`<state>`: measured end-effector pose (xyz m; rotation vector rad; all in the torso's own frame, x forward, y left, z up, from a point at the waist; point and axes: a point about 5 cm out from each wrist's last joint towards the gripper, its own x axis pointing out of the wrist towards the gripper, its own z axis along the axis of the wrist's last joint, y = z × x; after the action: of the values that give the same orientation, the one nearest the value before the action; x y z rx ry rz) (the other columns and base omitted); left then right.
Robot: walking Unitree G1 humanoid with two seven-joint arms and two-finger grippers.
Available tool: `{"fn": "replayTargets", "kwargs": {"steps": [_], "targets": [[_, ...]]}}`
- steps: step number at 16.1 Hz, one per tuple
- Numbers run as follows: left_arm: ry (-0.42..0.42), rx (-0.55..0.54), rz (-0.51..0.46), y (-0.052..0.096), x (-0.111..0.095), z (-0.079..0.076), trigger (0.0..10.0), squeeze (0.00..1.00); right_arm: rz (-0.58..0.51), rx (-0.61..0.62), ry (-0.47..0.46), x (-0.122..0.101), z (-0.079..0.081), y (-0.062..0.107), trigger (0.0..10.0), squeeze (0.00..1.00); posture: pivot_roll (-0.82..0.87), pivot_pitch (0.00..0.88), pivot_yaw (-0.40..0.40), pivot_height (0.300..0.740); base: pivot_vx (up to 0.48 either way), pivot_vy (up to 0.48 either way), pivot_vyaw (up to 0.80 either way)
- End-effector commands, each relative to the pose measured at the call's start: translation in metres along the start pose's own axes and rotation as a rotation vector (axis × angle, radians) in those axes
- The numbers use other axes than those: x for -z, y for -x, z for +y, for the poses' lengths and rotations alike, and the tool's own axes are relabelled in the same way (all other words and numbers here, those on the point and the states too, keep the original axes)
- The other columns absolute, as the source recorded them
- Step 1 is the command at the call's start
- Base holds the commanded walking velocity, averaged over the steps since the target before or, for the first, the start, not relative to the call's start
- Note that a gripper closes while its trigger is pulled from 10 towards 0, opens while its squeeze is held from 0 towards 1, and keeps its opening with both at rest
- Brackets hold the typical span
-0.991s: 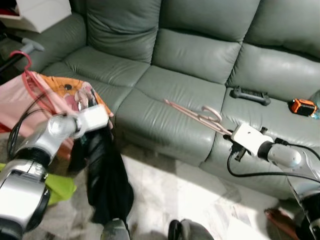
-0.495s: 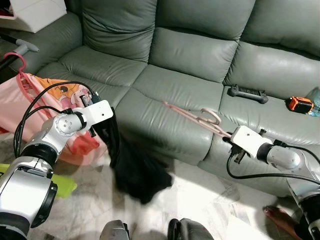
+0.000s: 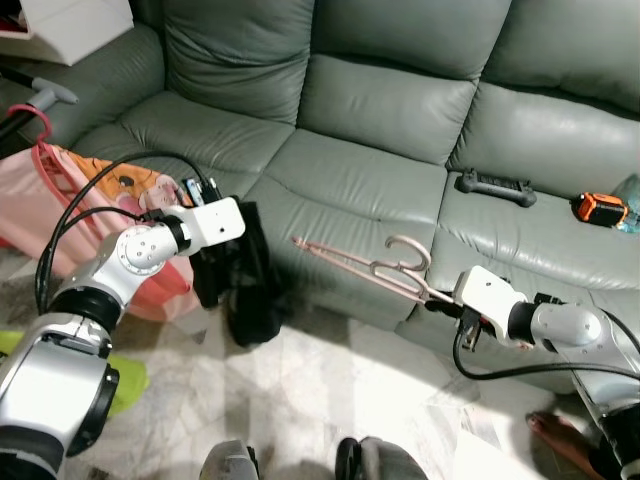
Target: Hang hanger
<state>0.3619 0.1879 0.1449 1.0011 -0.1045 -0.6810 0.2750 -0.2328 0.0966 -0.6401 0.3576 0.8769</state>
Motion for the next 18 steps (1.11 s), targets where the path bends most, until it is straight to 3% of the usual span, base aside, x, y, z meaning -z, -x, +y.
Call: {"fn": "replayTargets", "kwargs": {"steps": [1, 2, 8, 11, 15, 18], "targets": [[-0.001, -0.058, -0.109, -0.001, -0.015, 0.01, 10.0, 0.0, -0.027, 0.017, 0.004, -0.007, -0.005, 0.003, 10.0, 0.0, -0.06, 0.113, 0.0, 0.74, 0.0, 0.0, 0.0], [-0.005, -0.068, -0.171, 0.0, -0.021, 0.008, 10.0, 0.0, -0.044, 0.01, 0.005, -0.012, -0.005, 0.0, 10.0, 0.0, -0.06, 0.115, -0.002, 0.74, 0.0, 0.0, 0.0], [-0.011, -0.043, -0.263, -0.001, -0.031, -0.003, 10.0, 0.0, -0.071, -0.045, 0.003, -0.021, -0.002, -0.005, 10.0, 0.0, -0.05, 0.117, 0.001, 0.74, 0.0, 0.0, 0.0], [-0.088, -0.015, -0.231, 0.0, -0.027, -0.008, 10.0, 0.0, -0.075, -0.099, -0.006, -0.026, 0.004, 0.001, 10.0, 0.0, -0.06, 0.114, 0.003, 0.74, 0.0, 0.0, 0.0], [-0.084, -0.06, -0.186, 0.0, -0.022, 0.001, 10.0, 0.0, -0.016, -0.147, -0.026, -0.017, 0.008, 0.014, 10.0, 0.0, -0.07, 0.114, 0.006, 0.74, 0.0, 0.0, 0.0], [-0.133, -0.051, -0.164, 0.002, -0.019, 0.001, 10.0, 0.0, 0.001, -0.164, -0.032, -0.016, 0.01, 0.016, 10.0, 0.0, -0.07, 0.111, 0.009, 0.74, 0.0, 0.0, 0.0]]}}
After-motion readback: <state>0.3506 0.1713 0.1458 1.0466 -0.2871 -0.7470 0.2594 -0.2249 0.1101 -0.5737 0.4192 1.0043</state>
